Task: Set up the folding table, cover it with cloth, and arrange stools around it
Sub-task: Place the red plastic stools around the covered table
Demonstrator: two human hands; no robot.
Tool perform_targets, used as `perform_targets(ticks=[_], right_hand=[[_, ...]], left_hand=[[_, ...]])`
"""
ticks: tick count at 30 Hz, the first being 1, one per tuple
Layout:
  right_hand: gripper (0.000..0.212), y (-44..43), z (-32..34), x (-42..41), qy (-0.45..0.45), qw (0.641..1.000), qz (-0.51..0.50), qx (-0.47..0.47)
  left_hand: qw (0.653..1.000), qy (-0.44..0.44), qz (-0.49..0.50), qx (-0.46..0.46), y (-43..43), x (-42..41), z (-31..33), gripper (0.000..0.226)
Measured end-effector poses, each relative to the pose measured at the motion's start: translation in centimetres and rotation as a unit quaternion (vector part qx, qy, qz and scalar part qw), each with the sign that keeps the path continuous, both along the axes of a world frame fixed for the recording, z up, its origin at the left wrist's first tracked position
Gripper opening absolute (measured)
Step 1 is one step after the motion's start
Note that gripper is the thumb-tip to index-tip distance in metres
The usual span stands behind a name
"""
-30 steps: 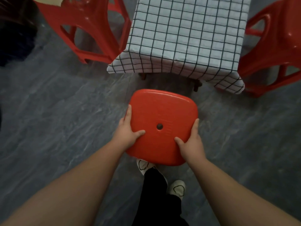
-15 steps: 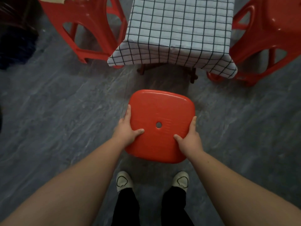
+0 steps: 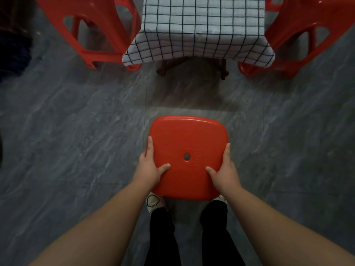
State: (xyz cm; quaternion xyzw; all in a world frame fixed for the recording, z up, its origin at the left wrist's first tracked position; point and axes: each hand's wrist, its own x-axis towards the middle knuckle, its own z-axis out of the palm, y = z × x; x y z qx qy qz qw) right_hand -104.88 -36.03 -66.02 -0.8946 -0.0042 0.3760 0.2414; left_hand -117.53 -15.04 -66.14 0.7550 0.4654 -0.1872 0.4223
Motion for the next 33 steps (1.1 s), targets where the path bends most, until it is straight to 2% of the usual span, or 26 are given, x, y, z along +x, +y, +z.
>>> perform_targets(ticks=[11, 25, 29, 33], right_hand=[[0.118, -2.8, 0.0, -5.4, -0.003, 1.0, 0.014, -0.024], [0.12, -3.6, -0.6, -5.2, -0.003, 1.0, 0.009, -0.022], [0.102, -3.3, 0.5, -4.0, 0.034, 0.998, 0.038, -0.042], [0.074, -2.5, 5.2, -2.5, 0.0, 0.992, 0.119, -0.051]], left_hand=[[1.0, 0.01, -0.003, -0.016, -2.8, -5.0, 0.3, 0.119], [1.0, 0.024, -0.019, 0.004, -3.2, -5.2, 0.0, 0.122], [0.995, 0.083, -0.056, 0.022, -2.9, -4.6, 0.8, 0.119], [0.995, 0.06, -0.071, 0.042, -3.1, -4.1, 5.0, 0.089]])
